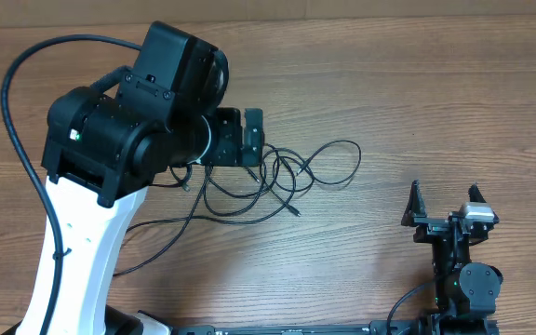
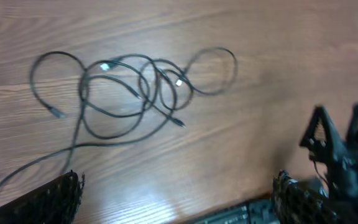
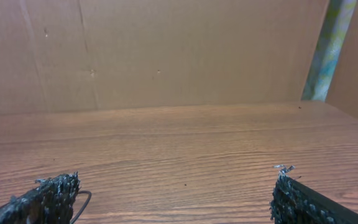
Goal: Untangle cables
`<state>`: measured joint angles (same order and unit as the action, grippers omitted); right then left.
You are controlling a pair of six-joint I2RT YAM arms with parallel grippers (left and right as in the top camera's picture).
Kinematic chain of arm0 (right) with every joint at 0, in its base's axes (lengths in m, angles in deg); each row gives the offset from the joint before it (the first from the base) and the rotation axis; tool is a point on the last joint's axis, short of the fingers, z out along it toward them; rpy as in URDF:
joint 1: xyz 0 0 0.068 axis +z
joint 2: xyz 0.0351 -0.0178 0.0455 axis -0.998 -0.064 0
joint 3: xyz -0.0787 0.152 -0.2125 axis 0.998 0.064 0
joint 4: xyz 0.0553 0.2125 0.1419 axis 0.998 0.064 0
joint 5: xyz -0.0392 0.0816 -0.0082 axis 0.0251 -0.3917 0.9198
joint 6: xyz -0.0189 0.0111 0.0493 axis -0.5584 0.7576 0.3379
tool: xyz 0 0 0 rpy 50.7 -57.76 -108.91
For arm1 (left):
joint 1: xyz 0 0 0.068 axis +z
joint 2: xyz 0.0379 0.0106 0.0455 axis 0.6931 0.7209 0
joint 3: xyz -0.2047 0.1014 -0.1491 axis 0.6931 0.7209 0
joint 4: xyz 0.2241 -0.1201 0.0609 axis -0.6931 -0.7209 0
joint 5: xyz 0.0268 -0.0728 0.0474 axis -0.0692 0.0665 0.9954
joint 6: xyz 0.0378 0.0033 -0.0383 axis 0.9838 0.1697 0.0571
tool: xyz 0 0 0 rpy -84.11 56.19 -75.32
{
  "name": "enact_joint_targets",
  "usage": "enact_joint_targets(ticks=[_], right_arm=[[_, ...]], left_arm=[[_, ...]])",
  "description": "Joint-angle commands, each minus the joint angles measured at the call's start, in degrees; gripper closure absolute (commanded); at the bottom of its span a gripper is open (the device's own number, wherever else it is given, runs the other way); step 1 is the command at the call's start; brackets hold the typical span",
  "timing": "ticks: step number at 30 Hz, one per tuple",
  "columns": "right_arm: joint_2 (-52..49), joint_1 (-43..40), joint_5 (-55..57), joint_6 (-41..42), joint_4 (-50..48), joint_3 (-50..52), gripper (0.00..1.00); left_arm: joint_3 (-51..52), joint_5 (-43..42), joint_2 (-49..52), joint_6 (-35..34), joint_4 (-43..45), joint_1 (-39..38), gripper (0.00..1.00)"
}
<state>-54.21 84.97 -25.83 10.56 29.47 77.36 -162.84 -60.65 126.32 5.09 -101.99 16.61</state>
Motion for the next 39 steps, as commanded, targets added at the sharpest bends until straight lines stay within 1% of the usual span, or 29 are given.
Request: enact_joint_targets(ticks=[1,6,15,22,26,29,31,33,35,37,39], right_arm=[[0.5,0.1,0.3,0.1,-0.2,0.6,0.0],[0.5,0.1,0.3,0.1,-0.2,0.6,0.0],[0.5,0.1,0.3,0.1,-0.2,0.6,0.0],[0.5,0.1,0.3,0.1,-0.2,0.6,0.0],[0.5,0.1,-1.5,0.2,-0.2,0.6,0.0],[0.5,0.1,-10.7,0.2,-0.3,0.6,0.0],[0.5,0.1,-20.4,2.0,-1.8,0.6,0.0],[0.5,0.1,-31.7,5.3,-2.8,0.6,0.0],[0.5,0.1,-44.6,8.3,-3.4,0.6,0.0],[0.5,0.1,-50.9,8.4,-5.5,0.6,0.0],[0.5,0.1,-55.0,8.4,-7.3,0.6,0.0]], left_arm=[[1.1,-4.7,-0.1,3.6,-0.1,0.2,0.0],[3.7,-4.7,-0.1,3.6,-0.1,0.2,0.0],[13.1,-4.8,-0.1,3.6,-0.1,0.2,0.0],[13.4,-4.9,-0.5,3.6,-0.1,0.2,0.01],[13.4,-6.1,-1.7,1.6,-0.1,0.2,0.01],[13.4,-6.3,-3.7,1.2,-0.1,0.2,0.0],[13.4,-5.4,-5.8,0.7,-0.1,0.3,0.0],[13.4,-1.8,-8.2,-2.1,-0.1,0.4,0.01],[13.4,4.8,-10.8,-5.9,-0.1,0.5,0.0],[13.4,9.5,-12.8,-9.8,-0.1,0.9,0.0],[13.4,12.0,-14.6,-13.2,-0.1,1.3,0.0]])
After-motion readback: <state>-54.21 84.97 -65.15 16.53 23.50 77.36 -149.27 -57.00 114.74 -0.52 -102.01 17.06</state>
